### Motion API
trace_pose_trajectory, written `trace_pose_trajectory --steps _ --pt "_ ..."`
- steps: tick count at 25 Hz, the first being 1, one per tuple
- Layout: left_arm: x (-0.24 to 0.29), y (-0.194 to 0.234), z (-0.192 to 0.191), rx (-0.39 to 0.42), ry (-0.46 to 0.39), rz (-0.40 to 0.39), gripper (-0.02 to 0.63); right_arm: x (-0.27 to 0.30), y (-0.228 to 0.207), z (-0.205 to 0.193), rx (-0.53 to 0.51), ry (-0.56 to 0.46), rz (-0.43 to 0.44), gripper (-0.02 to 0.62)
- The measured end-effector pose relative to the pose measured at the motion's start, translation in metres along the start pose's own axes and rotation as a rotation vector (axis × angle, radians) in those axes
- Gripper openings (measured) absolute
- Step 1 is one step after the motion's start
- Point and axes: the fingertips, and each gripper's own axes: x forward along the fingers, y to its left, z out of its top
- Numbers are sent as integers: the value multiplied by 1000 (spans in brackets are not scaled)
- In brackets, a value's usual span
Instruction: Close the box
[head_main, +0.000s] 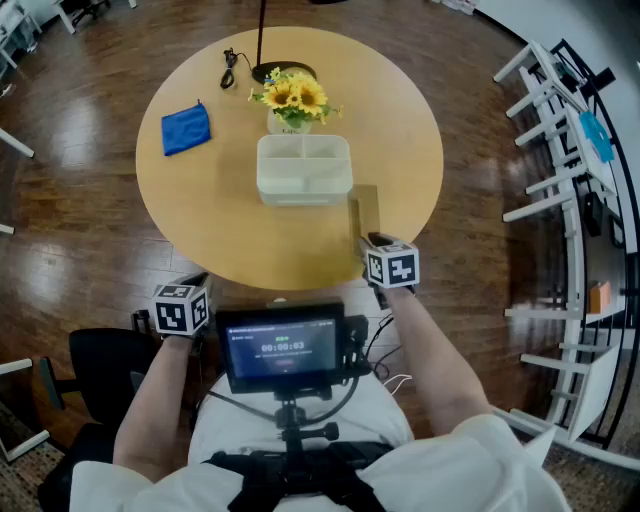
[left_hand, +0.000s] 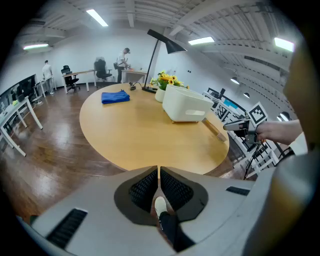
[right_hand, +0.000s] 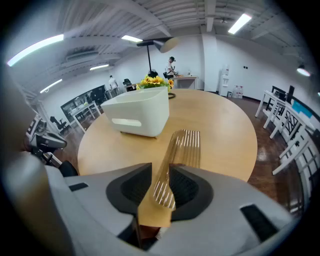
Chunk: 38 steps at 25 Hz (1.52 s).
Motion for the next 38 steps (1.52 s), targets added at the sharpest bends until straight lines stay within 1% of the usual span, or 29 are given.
trace_pose_trajectory --steps 7,10,11,13,14,15,18,21,23,25,26,28,30,32,34,36,38 --pt "-18 -1 -28 -72 27 54 17 36 -17 0 -72 120 -44 116" --pt "-21 -3 -36 -86 43 82 17 47 -25 -2 -96 152 -55 75" --pt "-22 -4 -36 -92 41 88 17 50 -28 -2 -93 151 -54 74" --pt "-22 -7 -34 -99 33 95 17 51 -33 -3 -78 142 -56 58" --pt "-22 -7 -32 -101 28 98 17 50 -36 -4 -74 138 -62 28" --pt "-21 -8 -30 -103 23 100 17 48 -40 -5 -73 133 -68 13" --pt "-16 -12 -19 -105 0 102 17 31 -56 -3 -56 97 -80 11" --pt "-5 -23 -4 -94 -20 83 17 -2 -83 10 -22 16 -95 9" --pt "4 -27 7 -86 -36 72 17 -28 -96 34 -43 -68 -92 9" --pt "11 -30 20 -84 -59 64 17 -53 -97 69 -126 -159 -53 9" --pt "14 -32 26 -84 -68 58 17 -63 -91 86 -193 -193 -21 9" --pt "19 -37 33 -81 -76 48 17 -78 -71 118 -371 -229 47 9" --pt "23 -42 40 -67 -81 39 17 -84 -40 144 -569 -238 134 9" --pt "25 -47 44 -58 -88 35 17 -81 -4 157 -724 -219 243 9" --pt "26 -50 46 -65 -96 36 17 -71 25 159 -842 -176 340 9" --pt "26 -52 46 -75 -102 37 17 -58 49 156 -946 -123 403 9" --pt "24 -52 43 -85 -103 39 17 -44 67 153 -1029 -69 445 9"
